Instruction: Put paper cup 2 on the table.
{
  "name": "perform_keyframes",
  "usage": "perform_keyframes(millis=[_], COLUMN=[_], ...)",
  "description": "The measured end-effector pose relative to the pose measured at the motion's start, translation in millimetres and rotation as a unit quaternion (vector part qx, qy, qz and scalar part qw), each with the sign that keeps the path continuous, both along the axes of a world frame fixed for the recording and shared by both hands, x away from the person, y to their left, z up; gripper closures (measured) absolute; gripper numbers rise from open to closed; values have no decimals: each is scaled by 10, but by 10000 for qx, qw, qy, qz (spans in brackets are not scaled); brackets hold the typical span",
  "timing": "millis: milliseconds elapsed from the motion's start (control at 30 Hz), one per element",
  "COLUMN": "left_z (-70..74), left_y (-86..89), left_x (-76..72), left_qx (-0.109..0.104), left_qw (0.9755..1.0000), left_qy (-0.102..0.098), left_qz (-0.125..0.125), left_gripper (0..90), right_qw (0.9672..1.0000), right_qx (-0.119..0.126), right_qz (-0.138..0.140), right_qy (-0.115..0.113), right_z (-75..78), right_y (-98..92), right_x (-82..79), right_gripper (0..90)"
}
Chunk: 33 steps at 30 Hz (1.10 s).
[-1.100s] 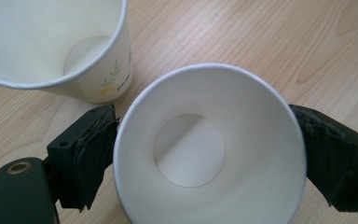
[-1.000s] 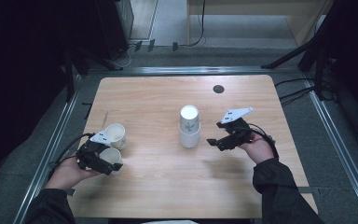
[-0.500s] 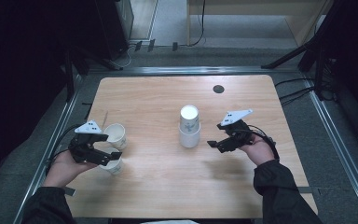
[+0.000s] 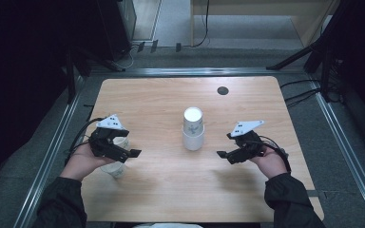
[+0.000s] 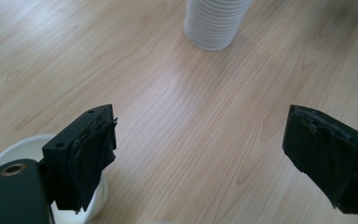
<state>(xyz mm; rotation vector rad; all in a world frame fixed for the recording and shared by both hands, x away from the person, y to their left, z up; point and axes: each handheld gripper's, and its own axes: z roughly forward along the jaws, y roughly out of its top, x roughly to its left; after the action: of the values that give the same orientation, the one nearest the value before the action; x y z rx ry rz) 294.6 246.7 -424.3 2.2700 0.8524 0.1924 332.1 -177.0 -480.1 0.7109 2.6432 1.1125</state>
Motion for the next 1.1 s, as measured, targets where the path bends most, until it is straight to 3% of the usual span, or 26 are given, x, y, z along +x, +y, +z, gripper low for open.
perform_keyframes(millis=[267, 367, 500, 600, 700, 1100], left_z=[15, 23, 37, 36, 27, 5], left_y=[-287, -373, -477, -546, -604, -810], left_x=[119, 142, 161, 137, 99, -62], left_qx=[9, -29, -147, -80, -143, -169], left_qw=[9992, 9990, 9986, 9985, 9983, 9975], left_qy=[-41, -130, -107, -118, -106, -100], left_qz=[-389, -419, -499, -527, -559, -673], left_gripper=[98, 113, 122, 122, 123, 123], right_qw=[9998, 9997, 9995, 9994, 9994, 9999], right_qx=[-20, -24, -29, -34, -6, -47], right_qz=[-179, -260, -323, -353, -355, -109], right_qy=[-27, -8, -27, -27, -37, -64], right_z=[-9, -9, -10, 2, 6, -2], right_y=[-153, -206, -264, -280, -264, -158], right_x=[-133, -180, -224, -245, -236, -173], right_gripper=[217, 217, 217, 217, 217, 216])
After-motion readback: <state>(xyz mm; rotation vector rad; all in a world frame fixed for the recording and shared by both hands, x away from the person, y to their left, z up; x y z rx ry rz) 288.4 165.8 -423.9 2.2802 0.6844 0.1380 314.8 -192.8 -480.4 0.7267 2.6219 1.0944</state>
